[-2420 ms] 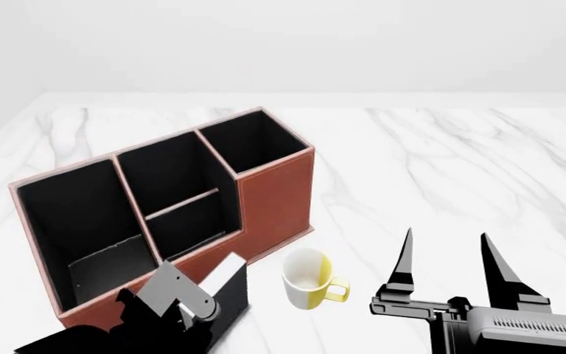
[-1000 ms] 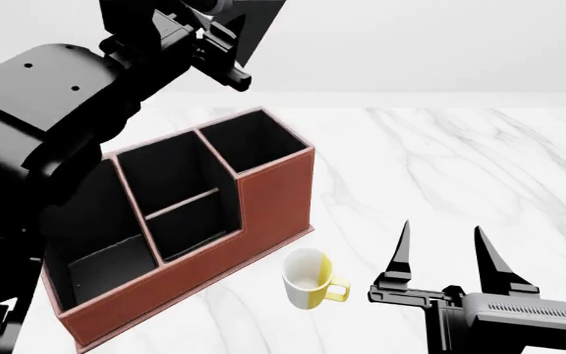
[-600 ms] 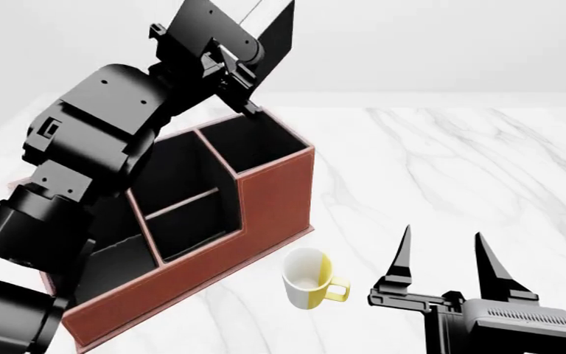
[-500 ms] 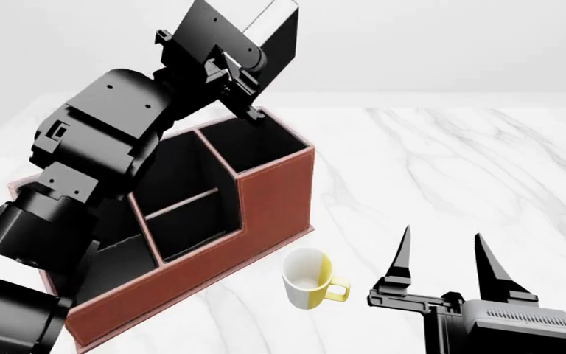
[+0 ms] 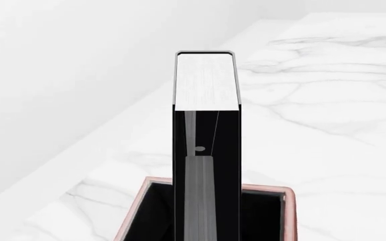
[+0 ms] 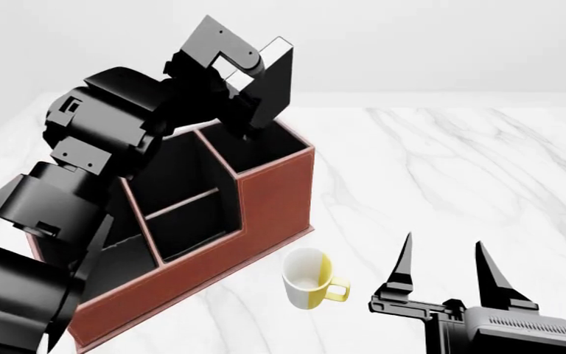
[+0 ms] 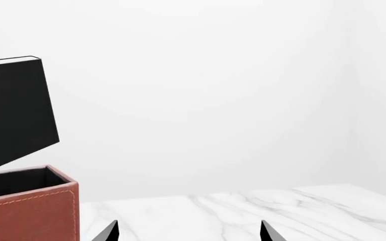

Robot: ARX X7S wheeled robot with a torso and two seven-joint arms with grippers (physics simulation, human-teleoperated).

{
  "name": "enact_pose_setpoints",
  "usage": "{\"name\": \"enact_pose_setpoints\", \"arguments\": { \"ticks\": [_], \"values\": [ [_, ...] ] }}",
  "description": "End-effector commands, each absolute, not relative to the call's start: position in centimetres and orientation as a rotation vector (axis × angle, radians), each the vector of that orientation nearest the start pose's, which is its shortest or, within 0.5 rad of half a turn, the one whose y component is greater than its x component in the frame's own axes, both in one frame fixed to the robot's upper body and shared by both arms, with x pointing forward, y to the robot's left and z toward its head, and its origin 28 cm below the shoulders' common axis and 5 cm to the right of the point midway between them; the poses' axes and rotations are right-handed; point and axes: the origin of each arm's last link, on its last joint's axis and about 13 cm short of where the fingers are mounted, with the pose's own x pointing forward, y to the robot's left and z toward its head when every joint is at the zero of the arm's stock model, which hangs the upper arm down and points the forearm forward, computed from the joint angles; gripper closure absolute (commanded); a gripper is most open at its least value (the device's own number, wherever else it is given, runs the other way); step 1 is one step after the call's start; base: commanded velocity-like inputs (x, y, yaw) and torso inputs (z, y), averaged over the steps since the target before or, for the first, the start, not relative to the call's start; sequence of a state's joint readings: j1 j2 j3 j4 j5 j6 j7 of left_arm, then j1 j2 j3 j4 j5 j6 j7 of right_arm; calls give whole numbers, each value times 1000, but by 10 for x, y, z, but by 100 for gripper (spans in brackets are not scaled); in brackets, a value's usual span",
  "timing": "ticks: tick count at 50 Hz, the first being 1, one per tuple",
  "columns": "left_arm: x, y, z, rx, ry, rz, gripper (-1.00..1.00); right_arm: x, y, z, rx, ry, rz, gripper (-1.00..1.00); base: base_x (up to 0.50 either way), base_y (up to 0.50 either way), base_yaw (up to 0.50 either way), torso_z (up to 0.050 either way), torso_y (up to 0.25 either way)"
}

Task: Pick up the book and place it in the right compartment of the caddy.

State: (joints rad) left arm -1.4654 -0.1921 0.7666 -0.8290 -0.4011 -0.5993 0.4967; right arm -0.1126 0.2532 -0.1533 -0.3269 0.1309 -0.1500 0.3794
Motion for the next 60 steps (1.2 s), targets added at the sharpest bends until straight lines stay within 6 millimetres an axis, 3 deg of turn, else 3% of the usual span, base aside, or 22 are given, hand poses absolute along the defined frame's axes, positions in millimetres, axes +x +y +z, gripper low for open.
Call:
{"name": "enact_pose_setpoints", "arguments": {
  "ticks": [1, 25, 60],
  "values": [
    [421, 215, 285, 376, 220, -606, 100, 181, -110, 65, 3, -325, -159, -100, 0, 0, 0, 0, 0],
    [432, 214, 272, 448, 262, -566, 100, 177, -110, 63, 10, -313, -178, -100, 0, 0, 0, 0, 1],
    [435, 209, 227, 528, 338, -543, 100, 173, -110, 59, 10, -301, -193, -100, 0, 0, 0, 0, 1]
  ]
}}
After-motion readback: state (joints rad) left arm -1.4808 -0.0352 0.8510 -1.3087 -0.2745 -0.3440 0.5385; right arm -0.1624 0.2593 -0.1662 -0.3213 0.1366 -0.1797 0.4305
